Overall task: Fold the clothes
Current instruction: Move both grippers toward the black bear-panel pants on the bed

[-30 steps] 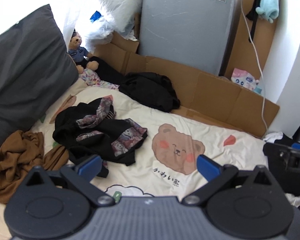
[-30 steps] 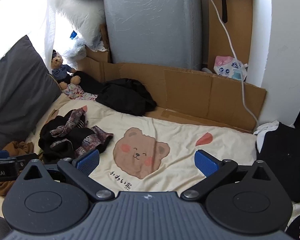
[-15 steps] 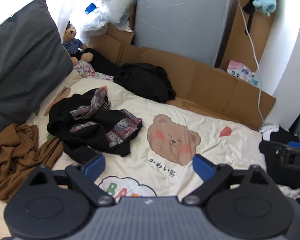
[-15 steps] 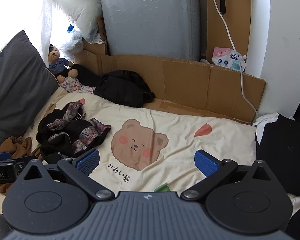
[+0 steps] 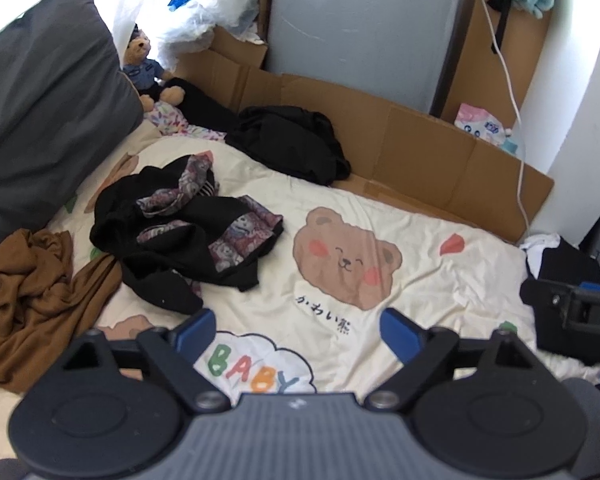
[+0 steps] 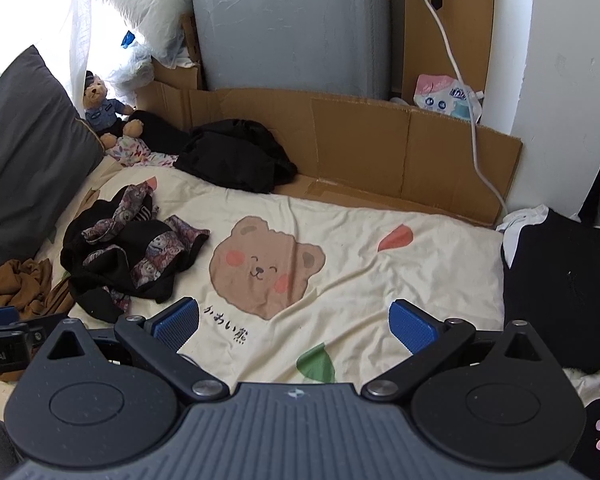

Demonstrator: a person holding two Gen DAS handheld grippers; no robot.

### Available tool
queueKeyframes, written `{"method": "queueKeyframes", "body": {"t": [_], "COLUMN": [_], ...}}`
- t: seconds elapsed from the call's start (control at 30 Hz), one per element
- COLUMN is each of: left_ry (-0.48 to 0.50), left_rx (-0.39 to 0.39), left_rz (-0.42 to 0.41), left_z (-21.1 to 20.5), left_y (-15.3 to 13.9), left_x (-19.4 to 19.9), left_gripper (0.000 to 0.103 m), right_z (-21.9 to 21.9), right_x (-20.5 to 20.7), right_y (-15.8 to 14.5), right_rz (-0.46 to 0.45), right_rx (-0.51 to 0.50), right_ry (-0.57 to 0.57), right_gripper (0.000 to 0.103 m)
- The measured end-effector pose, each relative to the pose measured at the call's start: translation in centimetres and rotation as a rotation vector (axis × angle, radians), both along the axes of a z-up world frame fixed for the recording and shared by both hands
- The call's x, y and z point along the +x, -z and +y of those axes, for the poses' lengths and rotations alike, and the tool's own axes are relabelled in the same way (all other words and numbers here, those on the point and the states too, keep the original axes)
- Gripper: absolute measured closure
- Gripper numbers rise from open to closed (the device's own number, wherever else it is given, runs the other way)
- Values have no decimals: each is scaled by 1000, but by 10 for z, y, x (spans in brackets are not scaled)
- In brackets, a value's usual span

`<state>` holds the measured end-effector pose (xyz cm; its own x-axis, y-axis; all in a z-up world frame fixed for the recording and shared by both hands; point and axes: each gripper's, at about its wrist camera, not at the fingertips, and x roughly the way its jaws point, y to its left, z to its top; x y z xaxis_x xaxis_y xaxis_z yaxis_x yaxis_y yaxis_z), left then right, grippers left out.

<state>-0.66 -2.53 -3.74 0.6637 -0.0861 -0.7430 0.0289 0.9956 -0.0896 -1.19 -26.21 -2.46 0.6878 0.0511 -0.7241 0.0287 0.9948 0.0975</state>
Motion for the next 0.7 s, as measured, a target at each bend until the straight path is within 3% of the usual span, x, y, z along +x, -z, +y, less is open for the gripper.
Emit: {"method": "queueKeyframes", "body": {"t": [0.43, 0.7], "left_ry": [-38, -29], "left_rx": [9, 20], "left_rz": [-13, -8], "left_z": [2, 5], "left_y": [-11, -13], "left_x": [3, 8], "left_gripper": [6, 5], "right_z": [-6, 0], "right_x": [-3, 5], "right_y": [-4, -11], "right_rz": [-27, -24], "right_rx": [10, 0], "right_ry": [65, 36], "right_gripper": [0, 0]}}
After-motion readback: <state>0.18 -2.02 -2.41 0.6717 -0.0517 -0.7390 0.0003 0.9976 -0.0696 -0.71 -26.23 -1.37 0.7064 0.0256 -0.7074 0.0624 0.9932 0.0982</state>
